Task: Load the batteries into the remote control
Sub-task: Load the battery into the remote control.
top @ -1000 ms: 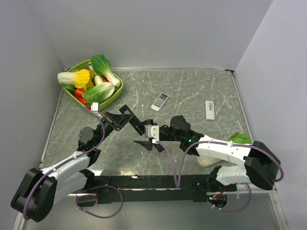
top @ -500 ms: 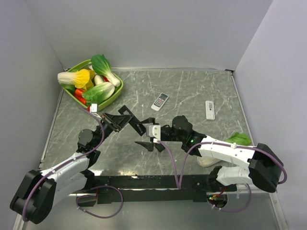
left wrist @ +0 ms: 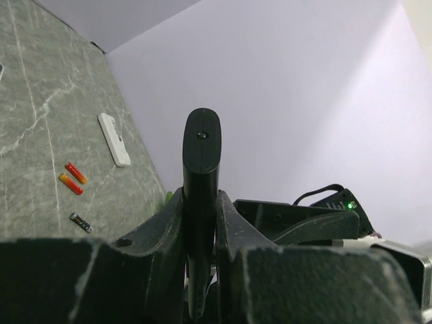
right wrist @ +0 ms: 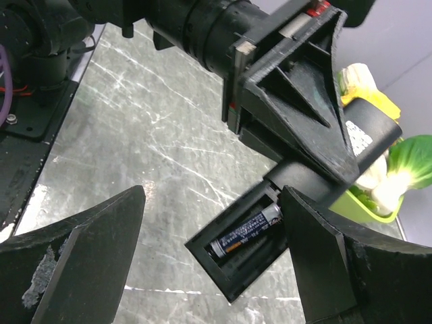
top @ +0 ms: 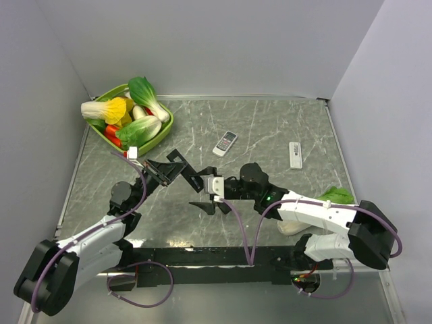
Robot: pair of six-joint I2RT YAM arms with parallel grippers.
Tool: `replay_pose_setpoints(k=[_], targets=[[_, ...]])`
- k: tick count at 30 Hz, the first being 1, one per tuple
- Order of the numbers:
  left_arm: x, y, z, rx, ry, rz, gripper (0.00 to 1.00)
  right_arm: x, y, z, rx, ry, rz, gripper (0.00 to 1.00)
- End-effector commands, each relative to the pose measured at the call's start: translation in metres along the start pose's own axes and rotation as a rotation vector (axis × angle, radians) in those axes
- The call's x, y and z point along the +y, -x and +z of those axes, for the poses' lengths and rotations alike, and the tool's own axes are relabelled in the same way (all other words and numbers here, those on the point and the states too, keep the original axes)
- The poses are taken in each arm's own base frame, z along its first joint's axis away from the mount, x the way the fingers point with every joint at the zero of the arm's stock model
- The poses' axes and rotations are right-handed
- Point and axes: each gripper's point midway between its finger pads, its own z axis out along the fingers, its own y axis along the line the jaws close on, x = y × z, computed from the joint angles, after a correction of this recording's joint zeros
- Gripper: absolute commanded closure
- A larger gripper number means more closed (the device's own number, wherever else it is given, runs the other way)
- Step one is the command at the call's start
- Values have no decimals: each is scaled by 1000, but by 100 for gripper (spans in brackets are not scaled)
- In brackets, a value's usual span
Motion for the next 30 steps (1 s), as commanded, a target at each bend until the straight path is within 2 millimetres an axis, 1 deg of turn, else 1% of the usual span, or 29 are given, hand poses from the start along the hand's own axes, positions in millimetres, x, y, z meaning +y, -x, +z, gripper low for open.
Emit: replay_pose_setpoints(k=[1,3,4,6,7,9,10,12,13,14,15,16,17,18,19,20,21,22,23,24,25,26,30], targets=[[-69,13,7,-10,-215,-62,98,21,-38,5,132,45,70,11],[-74,15,6,-15,-225,-94,98,23,-45,5,156,36,59,10],[-75,17,7,-20,-218,-103,98,21,-50,5,177,14,48,10],[-75,19,7,-28,-206,-107,98,25,-55,7,199,17,37,10],[-77,22,6,-47,-208,-111,98,25,-62,7,220,6,36,9],[-80,25,3,-67,-220,-123,98,27,-68,8,237,-1,35,9],[-83,27,0,-77,-232,-128,98,32,-77,7,254,-1,44,9],[-87,30,-1,-92,-237,-128,98,26,-83,6,256,-53,46,9],[-91,32,-2,-99,-247,-120,98,31,-95,2,283,-67,60,9],[-91,33,-2,-102,-242,-122,98,24,-96,2,276,-114,46,9],[-93,34,-3,-107,-247,-118,98,24,-102,-1,295,-135,46,9],[-97,35,-4,-112,-255,-116,98,29,-113,-4,320,-138,54,8],[-96,36,-4,-115,-250,-118,98,28,-116,-4,323,-150,44,1],[-96,36,-5,-118,-249,-117,98,27,-121,-6,345,-171,37,0],[-98,37,-5,-124,-251,-115,98,33,-128,-6,362,-163,36,1],[-98,38,-5,-125,-250,-115,98,35,-130,-6,371,-163,26,0],[-98,38,-5,-125,-250,-115,98,32,-131,-6,379,-186,13,0],[-98,38,-4,-125,-247,-119,98,34,-135,-5,398,-189,-1,0],[-97,38,-4,-126,-245,-125,98,38,-134,-2,403,-182,-35,0],[-97,39,-4,-127,-246,-127,98,32,-133,-2,412,-221,-59,0],[-97,38,-4,-125,-246,-132,98,36,-137,-2,422,-215,-71,0],[-97,38,-4,-126,-244,-134,98,37,-136,0,420,-221,-86,0],[-96,41,-8,-145,-246,-162,98,25,-137,-6,427,-318,-115,0]])
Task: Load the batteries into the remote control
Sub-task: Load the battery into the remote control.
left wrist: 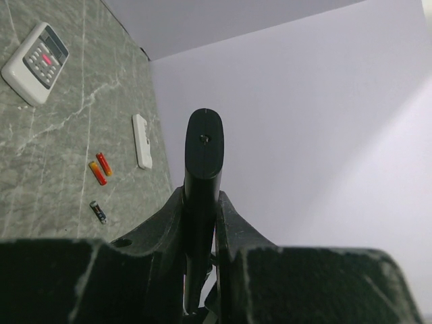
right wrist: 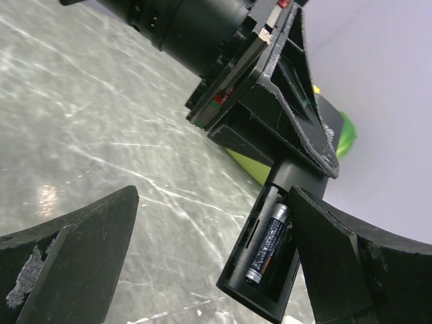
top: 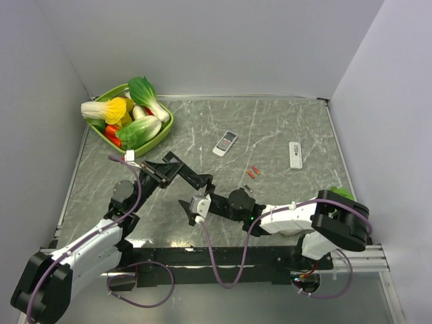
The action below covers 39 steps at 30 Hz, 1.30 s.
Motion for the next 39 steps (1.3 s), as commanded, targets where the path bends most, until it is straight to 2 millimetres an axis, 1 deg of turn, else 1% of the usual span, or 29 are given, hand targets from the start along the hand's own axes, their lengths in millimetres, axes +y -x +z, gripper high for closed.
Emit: replay_pose_setpoints(k=[1,5,6,7,8,9,12,14,17,18,20,21,23,24,25,26,27,28,29,30,31,32,33,35,37,38,39], targets=[[-126,16,-24,-30,-431,-72,98,29,-95,-36,346,-26,12,0],[-124,22,-27,-68,-412,-77,98,24,-101,-40,357,-80,-29,0],[-122,23,-27,-76,-403,-79,98,25,-102,-40,362,-82,-39,0],[-124,26,-30,-91,-409,-82,98,31,-102,-40,366,-72,-48,0],[-120,28,-29,-108,-387,-89,98,29,-101,-39,367,-82,-66,0],[-120,30,-30,-116,-385,-89,98,30,-100,-38,364,-83,-78,0],[-118,30,-29,-119,-364,-74,98,37,-98,-35,359,-63,-96,0],[-118,29,-29,-117,-369,-66,98,37,-94,-33,349,-64,-88,0],[-108,27,-27,-116,-339,-45,98,34,-81,-32,319,-55,-45,0],[-100,26,-25,-115,-316,-39,98,29,-73,-32,308,-60,-34,0],[-92,26,-24,-122,-298,-22,98,27,-65,-34,293,-57,-13,0],[-84,26,-25,-132,-283,-10,98,19,-55,-34,270,-73,-3,0],[-75,25,-23,-134,-256,-1,98,19,-52,-37,282,-54,10,0],[-70,25,-22,-137,-240,21,98,13,-42,-37,264,-62,20,0],[-64,23,-21,-131,-219,32,98,14,-42,-39,273,-43,39,0],[-62,22,-20,-128,-213,49,98,15,-38,-40,269,-31,50,0],[-61,22,-18,-126,-207,93,98,9,-27,-41,241,-36,70,0],[-61,19,-17,-112,-210,113,98,15,-30,-44,264,-6,98,0],[-60,18,-17,-108,-212,131,98,16,-26,-45,256,12,117,0],[-58,17,-16,-108,-212,157,98,8,-15,-43,235,6,141,0],[-59,17,-17,-106,-225,166,98,15,-20,-48,275,37,187,0],[-56,15,-18,-101,-223,170,98,6,-8,-45,252,25,224,0],[-56,15,-18,-101,-228,182,98,2,-10,-47,267,17,278,0],[-55,11,-20,-86,-236,194,98,-4,-1,-50,271,40,338,0],[-53,8,-21,-73,-241,199,98,-15,3,-52,263,44,438,0],[-54,6,-22,-63,-252,205,98,-17,14,-53,249,85,482,0],[-54,4,-23,-56,-256,206,98,-22,17,-55,248,81,553,0]])
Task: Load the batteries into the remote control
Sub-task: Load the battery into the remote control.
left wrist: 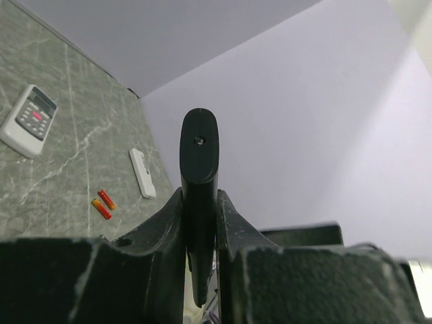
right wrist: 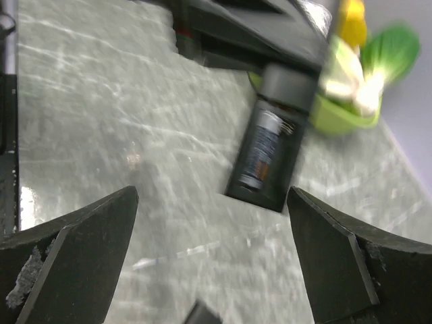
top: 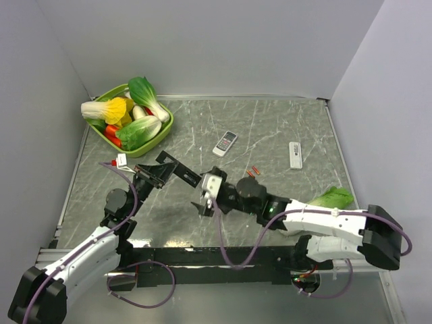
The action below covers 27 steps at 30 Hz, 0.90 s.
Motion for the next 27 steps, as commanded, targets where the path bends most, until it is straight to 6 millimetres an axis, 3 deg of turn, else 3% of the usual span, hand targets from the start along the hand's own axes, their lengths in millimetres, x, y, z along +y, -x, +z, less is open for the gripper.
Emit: replay_pose_setpoints(k=[1,5,6,8,13,17,27], targets=[[-33,-2,-6,20,-161,32,98,-21,-1,-19,89,29,292,0],[-36,-9,-7,56,-184,49,98,-35,28,-30,49,79,395,0],[-37,-9,-6,60,-191,53,98,-29,32,-33,52,119,438,0],[-39,-10,-4,72,-195,63,98,-40,42,-37,26,113,479,0],[-49,-17,-2,115,-250,83,98,-47,61,-40,-17,190,640,0],[-62,-20,-2,147,-306,96,98,-58,53,-35,33,197,768,0],[-76,-27,1,201,-378,105,98,-46,50,-19,46,312,899,0]])
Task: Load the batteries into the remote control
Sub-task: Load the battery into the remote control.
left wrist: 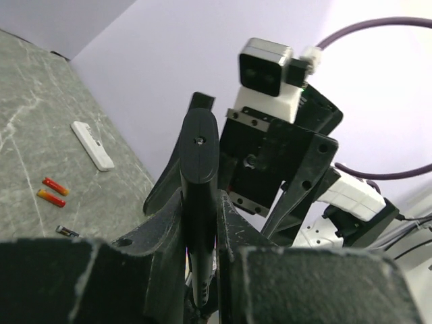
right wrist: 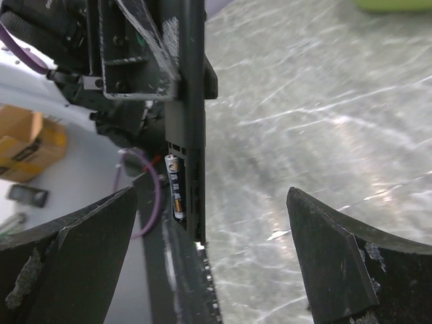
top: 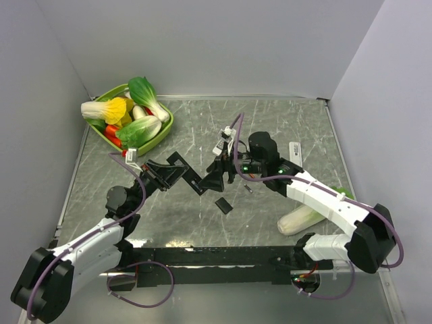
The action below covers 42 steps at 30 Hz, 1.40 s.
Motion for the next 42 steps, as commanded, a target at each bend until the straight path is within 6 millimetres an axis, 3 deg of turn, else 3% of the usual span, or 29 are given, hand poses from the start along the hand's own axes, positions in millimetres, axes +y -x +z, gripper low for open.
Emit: replay_pose_setpoints(k=[1,9,14,28,42], targets=[[-36,8,8,6,-144,60,98,21,22,4,-41,105,32,0],[-38,5,10,19,-157,68,98,24,24,11,-46,152,76,3],[-40,5,11,22,-164,73,98,25,23,16,-31,161,96,14],[-42,4,13,22,-158,95,98,26,20,23,-23,160,121,33],[-52,19,11,-65,-184,70,98,17,-7,25,29,143,140,56]])
